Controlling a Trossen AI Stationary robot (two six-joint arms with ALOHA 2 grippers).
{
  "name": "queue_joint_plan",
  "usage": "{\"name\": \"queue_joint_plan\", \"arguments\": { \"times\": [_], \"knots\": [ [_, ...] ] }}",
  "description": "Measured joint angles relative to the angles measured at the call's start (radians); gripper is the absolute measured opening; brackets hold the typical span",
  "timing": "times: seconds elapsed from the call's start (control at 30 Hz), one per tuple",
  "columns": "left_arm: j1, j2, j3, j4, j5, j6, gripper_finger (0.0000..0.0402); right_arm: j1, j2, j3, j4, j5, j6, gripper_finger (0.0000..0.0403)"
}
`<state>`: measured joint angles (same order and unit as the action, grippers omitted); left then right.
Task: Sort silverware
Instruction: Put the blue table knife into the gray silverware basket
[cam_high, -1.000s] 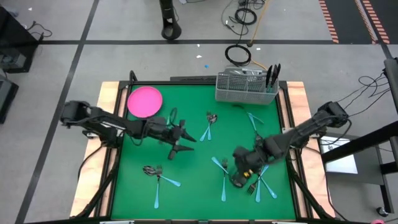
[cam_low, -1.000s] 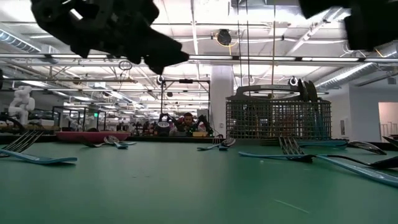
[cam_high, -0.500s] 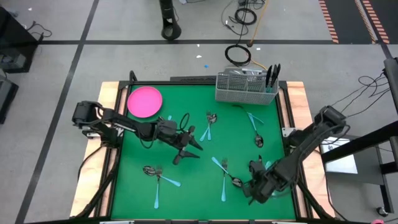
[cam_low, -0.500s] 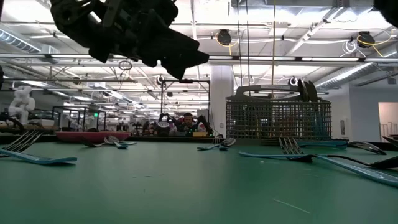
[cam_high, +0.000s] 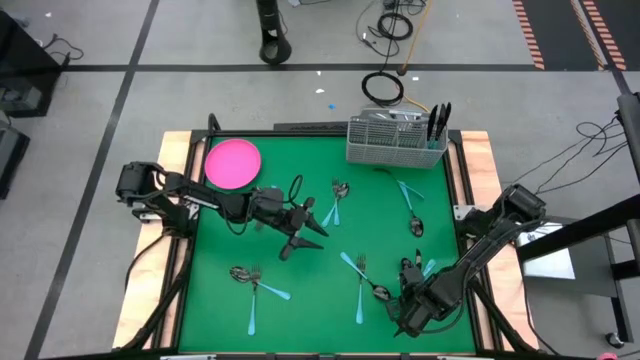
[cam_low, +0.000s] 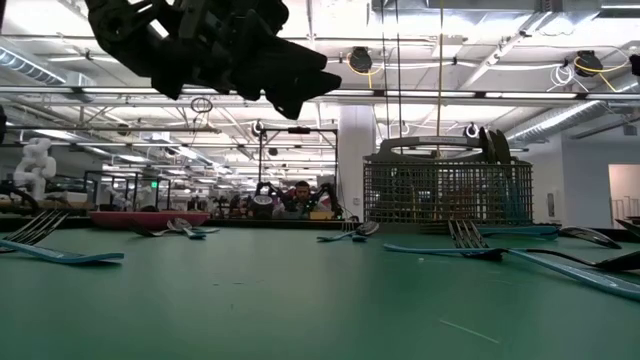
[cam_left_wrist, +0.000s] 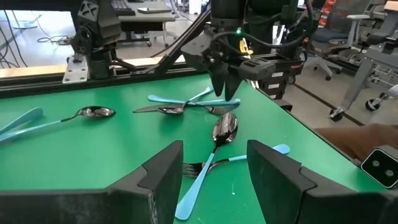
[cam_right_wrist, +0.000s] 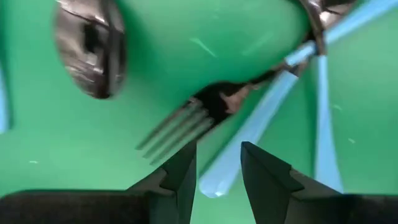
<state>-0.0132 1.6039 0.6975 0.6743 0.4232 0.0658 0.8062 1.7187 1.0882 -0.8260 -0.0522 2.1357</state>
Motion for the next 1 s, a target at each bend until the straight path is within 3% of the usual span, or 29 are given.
{"name": "queue_joint_plan", "arguments": {
  "times": [0.5,0.8,1.0],
  "knots": [
    [0.000,0.000,0.000,-0.007,0.003,-0.003,0.0180,0.000,-0.009,0.000,-0.112,-0.025,0.031,0.0114],
    [0.000,0.000,0.001,-0.010,0.003,-0.003,0.0180,-0.001,-0.010,-0.133,0.103,-0.026,0.036,0.0114],
    [0.000,0.000,0.001,-0.011,0.003,-0.003,0.0180,-0.001,-0.013,-0.155,0.090,-0.030,0.052,0.0094]
  ]
}}
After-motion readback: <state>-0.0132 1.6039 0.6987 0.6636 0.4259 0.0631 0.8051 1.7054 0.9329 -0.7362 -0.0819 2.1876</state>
